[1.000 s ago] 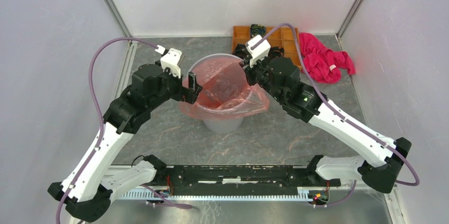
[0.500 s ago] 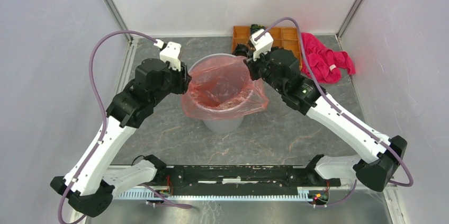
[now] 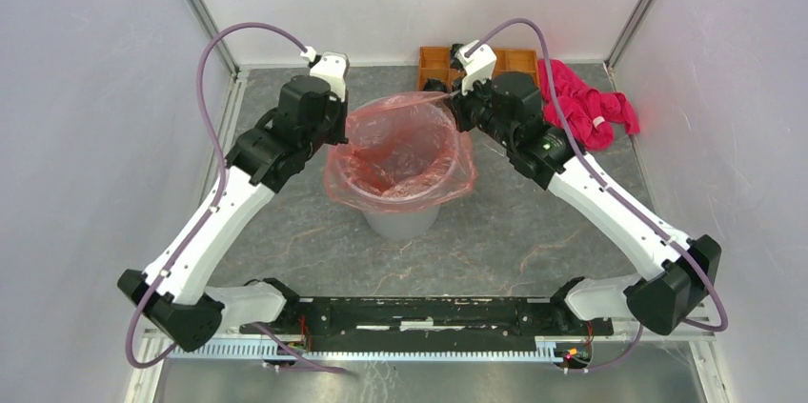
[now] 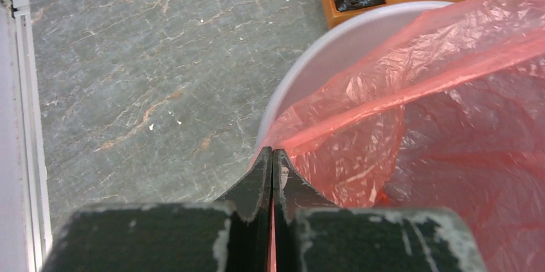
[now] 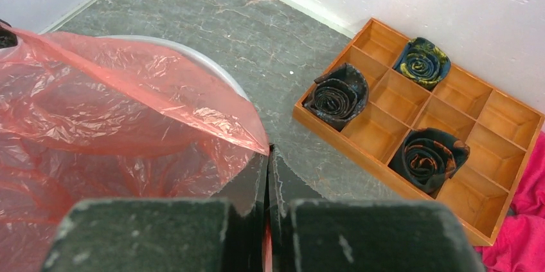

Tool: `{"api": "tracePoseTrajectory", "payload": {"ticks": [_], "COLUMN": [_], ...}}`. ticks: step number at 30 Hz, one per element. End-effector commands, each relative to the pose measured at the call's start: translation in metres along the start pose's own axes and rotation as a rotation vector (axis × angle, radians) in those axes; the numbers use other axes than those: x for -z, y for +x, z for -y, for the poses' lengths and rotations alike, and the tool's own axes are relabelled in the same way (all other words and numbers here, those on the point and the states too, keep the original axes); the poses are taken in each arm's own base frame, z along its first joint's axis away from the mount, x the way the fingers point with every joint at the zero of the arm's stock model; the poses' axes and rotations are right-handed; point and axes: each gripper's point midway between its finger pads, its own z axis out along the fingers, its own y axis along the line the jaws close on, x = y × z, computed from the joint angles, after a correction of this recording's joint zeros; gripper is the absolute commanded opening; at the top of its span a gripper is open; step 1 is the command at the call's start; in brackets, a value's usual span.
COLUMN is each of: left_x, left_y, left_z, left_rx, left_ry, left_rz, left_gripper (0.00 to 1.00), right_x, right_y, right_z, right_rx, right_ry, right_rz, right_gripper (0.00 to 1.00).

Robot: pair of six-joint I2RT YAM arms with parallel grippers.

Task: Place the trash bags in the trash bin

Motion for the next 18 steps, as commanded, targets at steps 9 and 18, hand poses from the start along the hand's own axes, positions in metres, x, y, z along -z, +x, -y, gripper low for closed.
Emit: {"api": "tracePoseTrajectory", "payload": {"ticks": [9, 18], "left_x": [-0.052, -0.078], "left_y": [-0.024, -0.027], "left_z": [-0.033, -0.042], "left_rx": [0.138, 0.275], "left_ry": [-0.138, -0.001], "left_rz": [0.013, 0.003], "left_gripper": [0.02, 0.02], "right_x": [-0.032, -0.051], "right_y": [0.0, 0.013], "right_z": [0.031, 0.034], "right_rx": [0.019, -0.003], "right_ry": [-0.021, -0.055], "right_rz": [-0.005, -0.025], "right_gripper": [0.01, 0.07]}}
